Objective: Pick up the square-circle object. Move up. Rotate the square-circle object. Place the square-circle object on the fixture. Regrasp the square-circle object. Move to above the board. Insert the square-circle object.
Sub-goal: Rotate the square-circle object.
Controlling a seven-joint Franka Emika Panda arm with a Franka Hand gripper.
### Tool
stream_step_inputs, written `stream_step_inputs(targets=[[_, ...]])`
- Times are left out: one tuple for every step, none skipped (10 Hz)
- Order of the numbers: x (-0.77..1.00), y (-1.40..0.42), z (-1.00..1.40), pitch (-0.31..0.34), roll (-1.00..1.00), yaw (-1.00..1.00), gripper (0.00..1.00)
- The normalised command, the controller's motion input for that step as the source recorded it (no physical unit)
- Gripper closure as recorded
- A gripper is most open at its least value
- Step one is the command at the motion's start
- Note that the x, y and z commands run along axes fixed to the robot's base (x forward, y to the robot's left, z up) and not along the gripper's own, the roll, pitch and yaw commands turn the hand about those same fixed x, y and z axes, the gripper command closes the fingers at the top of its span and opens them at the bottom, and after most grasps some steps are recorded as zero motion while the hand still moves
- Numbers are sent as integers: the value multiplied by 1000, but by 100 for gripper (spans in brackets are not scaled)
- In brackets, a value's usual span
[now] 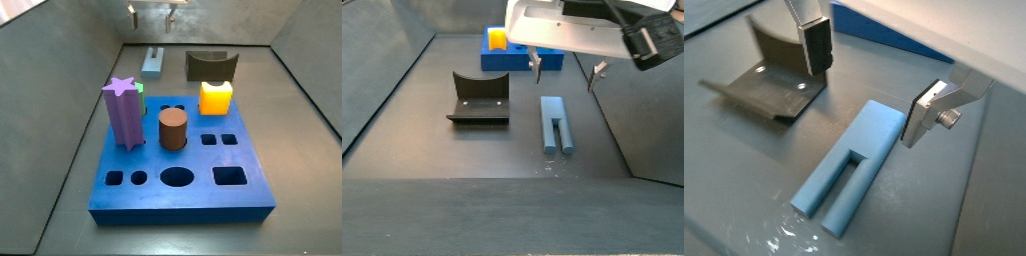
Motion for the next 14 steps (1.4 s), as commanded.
stream_step_inputs(targets=[[33,4,-36,-5,18,1000,0],[33,3,-36,-5,19,683,0],[33,3,-36,-5,19,444,0],[33,3,-36,-5,19,330,0],[0,0,-1000,0,0,0,0],[3,1,-1000,-5,2,-53,0],[15,8,-1000,-25,16,-56,0],[18,14,-1000,-26,26,-49,0],[25,18,-1000,-22,38,-37,0],[31,21,-1000,-21,45,-32,0],[40,24,-1000,-10,56,-25,0],[44,25,-952,-9,63,-23,0],[43,22,-744,-5,78,-17,0],[40,20,-664,-5,84,-16,0]])
